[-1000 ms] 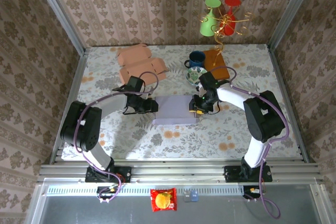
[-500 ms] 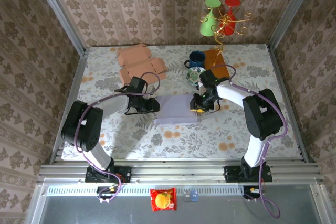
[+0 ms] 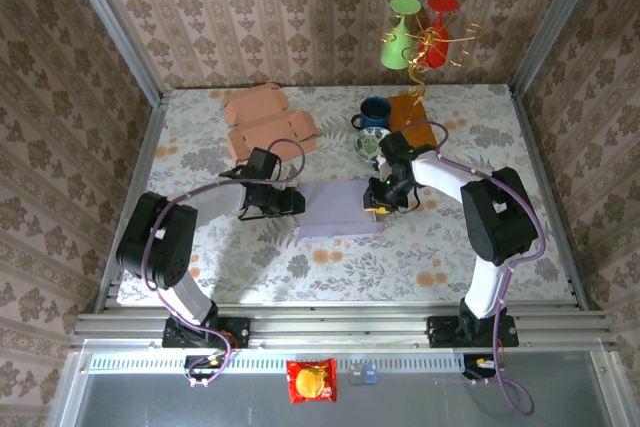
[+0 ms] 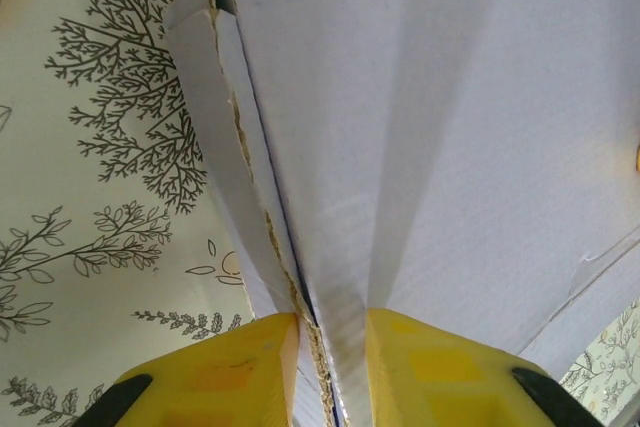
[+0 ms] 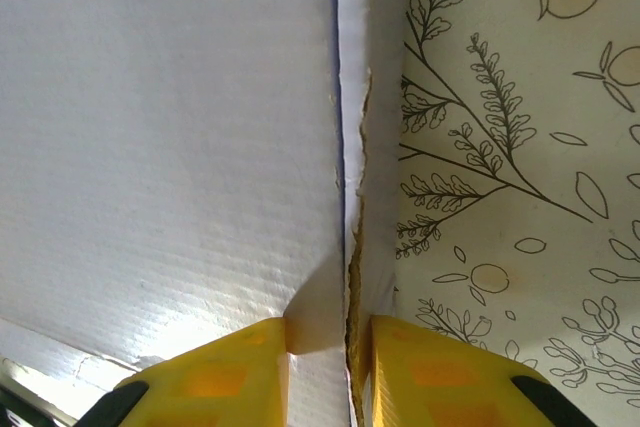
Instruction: Fold the paper box
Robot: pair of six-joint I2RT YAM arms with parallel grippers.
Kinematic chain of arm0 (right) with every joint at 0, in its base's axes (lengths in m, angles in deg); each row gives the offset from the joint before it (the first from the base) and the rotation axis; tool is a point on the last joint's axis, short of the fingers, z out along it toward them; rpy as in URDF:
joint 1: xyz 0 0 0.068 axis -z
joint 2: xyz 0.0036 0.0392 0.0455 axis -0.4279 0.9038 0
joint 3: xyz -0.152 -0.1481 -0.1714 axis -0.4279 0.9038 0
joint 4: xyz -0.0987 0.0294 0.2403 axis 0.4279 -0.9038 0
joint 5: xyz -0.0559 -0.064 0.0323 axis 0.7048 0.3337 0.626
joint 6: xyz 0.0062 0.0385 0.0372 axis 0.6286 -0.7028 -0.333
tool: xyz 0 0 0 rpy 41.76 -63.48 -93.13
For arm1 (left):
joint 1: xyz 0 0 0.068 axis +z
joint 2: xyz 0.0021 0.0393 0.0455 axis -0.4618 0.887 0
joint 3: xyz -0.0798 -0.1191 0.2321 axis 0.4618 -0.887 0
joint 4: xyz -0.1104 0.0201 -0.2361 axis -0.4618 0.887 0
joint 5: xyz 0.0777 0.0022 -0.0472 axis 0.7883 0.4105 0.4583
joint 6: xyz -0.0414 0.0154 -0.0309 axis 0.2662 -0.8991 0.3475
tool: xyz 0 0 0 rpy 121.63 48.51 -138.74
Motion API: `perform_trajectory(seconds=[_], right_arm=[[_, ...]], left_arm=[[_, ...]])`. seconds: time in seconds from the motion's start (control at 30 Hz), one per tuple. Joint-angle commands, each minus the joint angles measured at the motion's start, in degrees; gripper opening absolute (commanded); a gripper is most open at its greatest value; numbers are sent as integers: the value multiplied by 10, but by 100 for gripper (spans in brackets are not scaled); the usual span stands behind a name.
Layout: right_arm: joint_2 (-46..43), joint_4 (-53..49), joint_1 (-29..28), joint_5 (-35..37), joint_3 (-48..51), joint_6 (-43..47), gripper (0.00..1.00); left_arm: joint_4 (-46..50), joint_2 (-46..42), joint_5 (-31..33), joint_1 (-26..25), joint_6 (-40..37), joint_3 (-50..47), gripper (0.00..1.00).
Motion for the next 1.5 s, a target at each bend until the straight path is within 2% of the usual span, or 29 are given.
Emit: perform_trajectory(seconds=[0.0, 0.17, 0.3, 0.4, 0.53, 0.8, 0.97, 1.13, 1.23, 1.47], right_arm=[[19, -10, -3, 11, -6, 10, 27], [14, -9, -2, 1, -5, 14, 31], [1, -2, 12, -2, 2, 21, 43], [-6, 16, 32, -17, 15, 17, 49], [3, 22, 41, -38, 12, 17, 51], [21, 14, 42, -44, 5, 18, 50], [12, 25, 41, -50, 18, 19, 51], [0, 49, 47, -66, 44, 25, 58], [2, 92, 55, -104, 61, 27, 62], [4, 131, 60, -185, 63, 25, 66]], left_arm=[[1, 12, -16, -19, 0, -19, 25], [-5, 11, -18, -19, 2, -23, 22], [-10, 10, -15, -19, 2, -27, 21], [-9, 9, -10, -19, -1, -30, 22], [3, 5, 2, -19, -10, -28, 25], [48, 5, 20, -21, -32, -13, 32], [29, 3, 17, -22, -19, -20, 28], [-16, -5, 12, -22, 3, -40, 21], [-57, -10, -9, -15, 11, -65, 13], [-110, -23, -16, 20, 21, -120, 10]])
